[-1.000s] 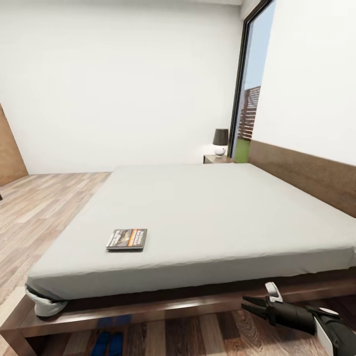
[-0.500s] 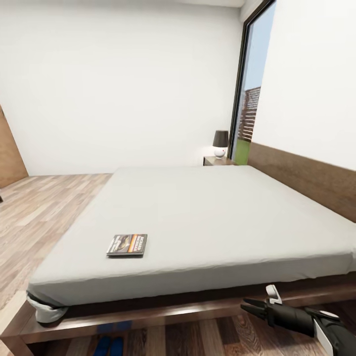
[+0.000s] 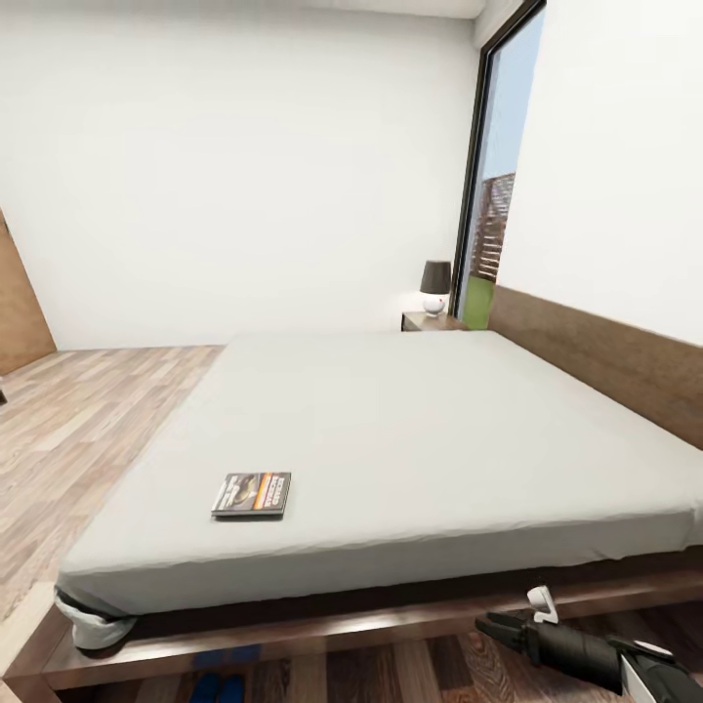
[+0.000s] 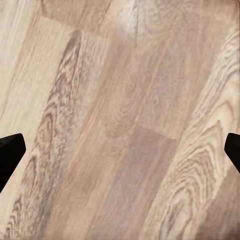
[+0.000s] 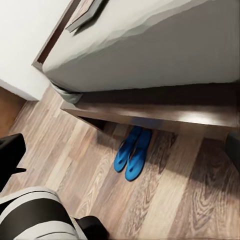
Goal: In the bedroom, move the book from the bed onto either nightstand, and place the two sandals side by side next to the bed.
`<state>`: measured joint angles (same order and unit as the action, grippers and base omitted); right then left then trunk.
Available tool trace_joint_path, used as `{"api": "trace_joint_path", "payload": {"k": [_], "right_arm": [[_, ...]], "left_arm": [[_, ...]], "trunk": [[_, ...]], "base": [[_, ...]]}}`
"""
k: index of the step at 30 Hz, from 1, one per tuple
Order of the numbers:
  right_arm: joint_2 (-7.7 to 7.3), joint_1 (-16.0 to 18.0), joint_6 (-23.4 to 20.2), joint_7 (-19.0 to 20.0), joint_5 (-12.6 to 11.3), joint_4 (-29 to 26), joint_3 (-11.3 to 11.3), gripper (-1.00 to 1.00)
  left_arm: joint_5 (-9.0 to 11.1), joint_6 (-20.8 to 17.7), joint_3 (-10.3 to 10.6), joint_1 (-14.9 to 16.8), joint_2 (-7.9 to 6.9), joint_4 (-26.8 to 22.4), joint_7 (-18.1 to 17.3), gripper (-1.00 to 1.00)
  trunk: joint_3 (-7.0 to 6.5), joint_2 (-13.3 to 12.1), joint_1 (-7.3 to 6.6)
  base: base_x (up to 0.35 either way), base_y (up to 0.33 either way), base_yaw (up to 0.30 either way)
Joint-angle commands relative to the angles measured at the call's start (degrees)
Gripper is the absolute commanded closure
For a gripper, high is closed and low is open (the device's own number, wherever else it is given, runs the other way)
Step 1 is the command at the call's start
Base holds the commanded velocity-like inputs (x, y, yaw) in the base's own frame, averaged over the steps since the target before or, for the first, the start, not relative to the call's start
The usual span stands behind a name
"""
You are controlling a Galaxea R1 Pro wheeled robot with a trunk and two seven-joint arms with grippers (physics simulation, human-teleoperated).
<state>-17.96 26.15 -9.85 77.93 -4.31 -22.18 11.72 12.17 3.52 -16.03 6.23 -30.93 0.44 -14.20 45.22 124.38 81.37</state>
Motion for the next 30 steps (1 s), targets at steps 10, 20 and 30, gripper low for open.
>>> {"api": "trace_joint_path", "payload": {"k": [10, 20, 30], "right_arm": [[0.37, 0.0, 2.2, -6.1, 0.2, 4.3, -0.2, -1.0], [0.39, -0.1, 2.7, -9.4, 0.5, 5.5, -0.5, -1.0], [0.48, -0.1, 2.8, -14.7, 0.6, 6.0, -0.6, -1.0]], "left_arm": [[0.5, 0.4, 0.3, -1.6, 0.38, 0.0, 3.2, -1.0], [0.5, 0.4, 0.3, -2.1, 2.4, -0.2, 5.6, -1.0], [0.4, 0.4, 0.3, -2.2, 2.84, -0.2, 6.0, -1.0]], "trunk": [[-1.74, -4.0, -2.21], [-3.54, -8.0, -4.41], [-5.33, -12.0, -6.61]], "base": [[0.0, 0.0, 0.0], [0.0, 0.0, 0.0], [0.0, 0.0, 0.0]]}}
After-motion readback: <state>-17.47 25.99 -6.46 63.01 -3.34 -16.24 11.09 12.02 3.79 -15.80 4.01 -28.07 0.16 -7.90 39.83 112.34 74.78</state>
